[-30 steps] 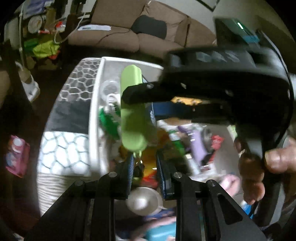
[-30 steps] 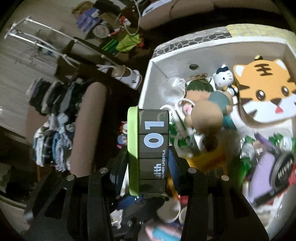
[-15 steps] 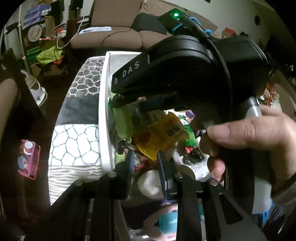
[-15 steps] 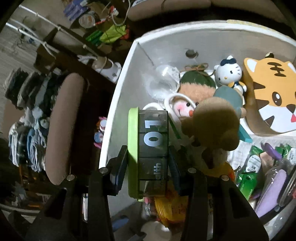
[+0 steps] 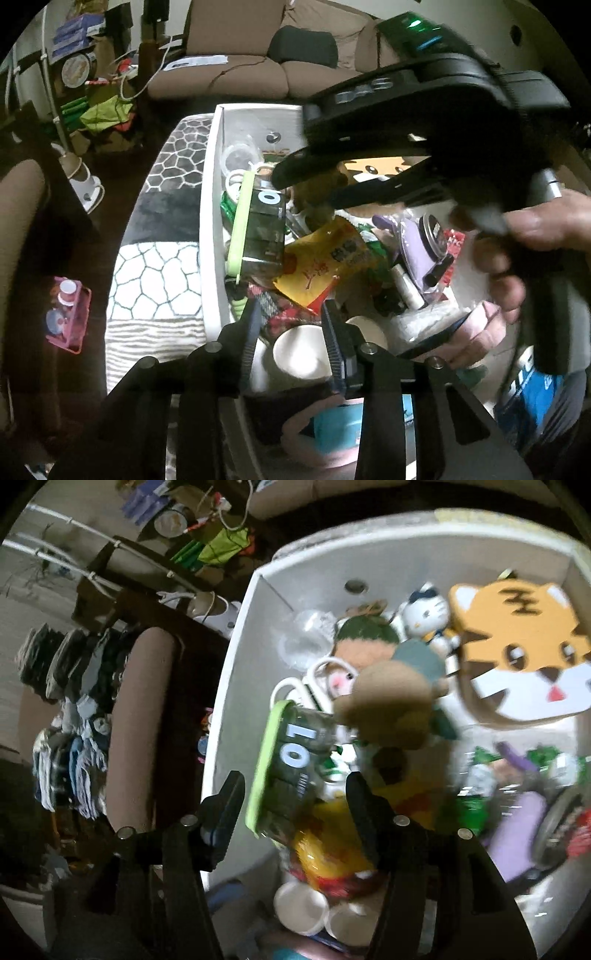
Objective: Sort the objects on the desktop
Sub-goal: 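Lower the green-lidded box into the bin and open the left tool, then withdraw the left tool from the bin back over the table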
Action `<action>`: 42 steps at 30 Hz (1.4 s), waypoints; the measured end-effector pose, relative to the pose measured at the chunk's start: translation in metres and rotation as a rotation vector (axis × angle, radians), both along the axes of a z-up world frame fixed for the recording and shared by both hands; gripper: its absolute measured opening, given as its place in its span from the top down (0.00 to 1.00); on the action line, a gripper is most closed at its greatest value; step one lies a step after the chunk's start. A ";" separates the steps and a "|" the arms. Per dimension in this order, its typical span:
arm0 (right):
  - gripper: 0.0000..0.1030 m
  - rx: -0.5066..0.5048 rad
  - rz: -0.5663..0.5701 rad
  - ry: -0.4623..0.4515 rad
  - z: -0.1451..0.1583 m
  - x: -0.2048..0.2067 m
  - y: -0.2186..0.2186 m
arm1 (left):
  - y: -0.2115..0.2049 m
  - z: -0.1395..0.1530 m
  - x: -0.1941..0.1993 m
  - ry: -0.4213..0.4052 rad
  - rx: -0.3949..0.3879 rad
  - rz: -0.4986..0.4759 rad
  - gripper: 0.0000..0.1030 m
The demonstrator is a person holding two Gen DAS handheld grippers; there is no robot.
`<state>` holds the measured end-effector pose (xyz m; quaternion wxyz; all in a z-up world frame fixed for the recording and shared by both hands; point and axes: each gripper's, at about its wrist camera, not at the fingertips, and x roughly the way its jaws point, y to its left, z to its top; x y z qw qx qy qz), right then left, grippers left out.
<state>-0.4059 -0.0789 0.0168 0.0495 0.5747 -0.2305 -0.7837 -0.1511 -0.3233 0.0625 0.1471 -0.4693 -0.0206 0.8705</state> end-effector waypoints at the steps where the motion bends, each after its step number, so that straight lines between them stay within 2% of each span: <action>1: 0.44 0.017 0.018 0.009 0.005 0.004 0.002 | 0.001 0.002 0.002 0.003 -0.004 0.003 0.61; 2: 0.44 0.046 0.042 0.025 0.011 0.010 0.003 | 0.002 0.003 0.005 0.008 -0.010 0.007 0.57; 3: 0.39 0.067 0.060 0.034 0.016 0.014 0.003 | 0.003 0.005 0.006 0.011 -0.022 0.013 0.48; 4: 0.33 0.087 0.075 0.039 0.019 0.018 0.003 | 0.004 0.006 0.008 0.012 -0.034 0.019 0.42; 5: 0.31 0.109 0.089 0.044 0.023 0.023 0.003 | 0.005 0.007 0.010 0.011 -0.033 0.021 0.40; 8: 0.29 0.124 0.126 0.032 0.027 0.040 0.005 | 0.010 0.013 0.017 0.012 -0.007 0.027 0.17; 9: 0.29 0.123 0.136 0.028 0.028 0.045 0.005 | 0.012 0.015 0.019 0.018 -0.001 0.030 0.06; 10: 0.27 0.127 0.146 0.027 0.029 0.051 0.005 | 0.014 0.018 0.022 0.027 -0.012 0.044 0.02; 15: 0.09 0.151 0.164 0.056 0.046 0.083 0.009 | 0.026 0.032 0.039 0.045 -0.007 0.054 0.02; 18: 0.00 0.100 0.168 0.062 0.057 0.105 0.017 | 0.033 0.046 0.056 0.082 0.000 0.062 0.00; 21: 0.00 0.142 0.182 0.070 0.065 0.124 0.020 | 0.039 0.056 0.073 0.081 0.023 0.076 0.00; 25: 0.00 0.167 0.168 0.094 0.078 0.152 0.033 | 0.052 0.070 0.096 0.097 -0.009 0.081 0.00; 33: 0.00 0.235 0.158 0.159 0.113 0.222 0.070 | 0.083 0.094 0.130 0.106 -0.022 0.077 0.00; 37: 0.00 0.253 0.144 0.182 0.129 0.261 0.094 | 0.106 0.107 0.142 0.114 -0.022 0.064 0.00; 42: 0.00 0.255 0.126 0.218 0.152 0.312 0.144 | 0.148 0.118 0.149 0.123 0.009 0.020 0.00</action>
